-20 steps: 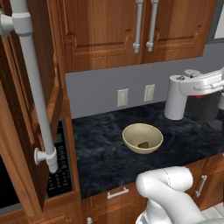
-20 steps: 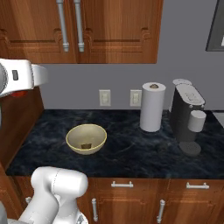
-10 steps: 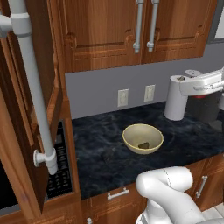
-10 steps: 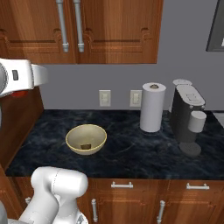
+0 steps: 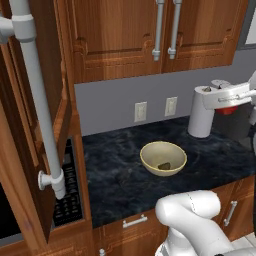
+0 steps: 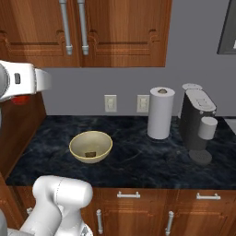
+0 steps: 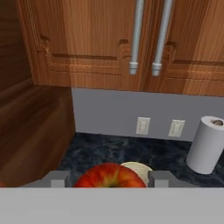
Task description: Open the cabinet. Pick the kiwi and apple from the cabinet and place them into the bowl. Then close the cabinet.
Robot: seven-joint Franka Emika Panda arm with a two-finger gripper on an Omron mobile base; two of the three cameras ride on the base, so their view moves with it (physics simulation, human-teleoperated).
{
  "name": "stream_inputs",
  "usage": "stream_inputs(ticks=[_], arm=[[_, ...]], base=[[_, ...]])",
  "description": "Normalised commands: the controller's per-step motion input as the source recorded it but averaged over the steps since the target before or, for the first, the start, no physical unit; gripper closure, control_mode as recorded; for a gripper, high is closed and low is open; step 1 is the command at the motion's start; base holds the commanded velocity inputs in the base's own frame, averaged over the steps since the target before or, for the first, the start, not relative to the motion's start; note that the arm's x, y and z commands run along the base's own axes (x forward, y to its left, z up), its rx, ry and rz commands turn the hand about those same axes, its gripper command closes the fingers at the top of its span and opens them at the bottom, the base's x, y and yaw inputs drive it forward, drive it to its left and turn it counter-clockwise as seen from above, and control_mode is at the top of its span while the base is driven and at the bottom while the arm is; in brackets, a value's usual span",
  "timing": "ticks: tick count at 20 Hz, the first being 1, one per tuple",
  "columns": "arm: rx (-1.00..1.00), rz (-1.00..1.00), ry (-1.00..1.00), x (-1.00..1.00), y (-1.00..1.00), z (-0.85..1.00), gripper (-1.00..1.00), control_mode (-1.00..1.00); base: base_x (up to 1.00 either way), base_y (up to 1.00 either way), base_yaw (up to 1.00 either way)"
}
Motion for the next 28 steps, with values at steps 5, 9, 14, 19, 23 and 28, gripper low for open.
stream_inputs(ticks=[5, 9, 14, 19, 23, 28], arm=[[0.00, -0.02, 0.10, 0.07, 0.00, -0.15, 1.00, -1.00], [0.00, -0.03, 0.05, 0.14, 0.00, -0.19, 1.00, -1.00], [-0.02, -0.04, 0.01, 0.27, 0.00, -0.37, 1.00, -1.00], [-0.07, -0.05, 0.00, 0.32, -0.01, -0.48, 1.00, -1.00], [-0.09, -0.06, 0.00, 0.33, -0.06, -0.47, 1.00, -1.00], [-0.08, -0.07, 0.02, 0.31, -0.09, -0.42, 1.00, -1.00]], base=[[0.00, 0.00, 0.00], [0.00, 0.00, 0.00], [0.00, 0.00, 0.00], [0.00, 0.00, 0.00], [0.00, 0.00, 0.00], [0.00, 0.00, 0.00]])
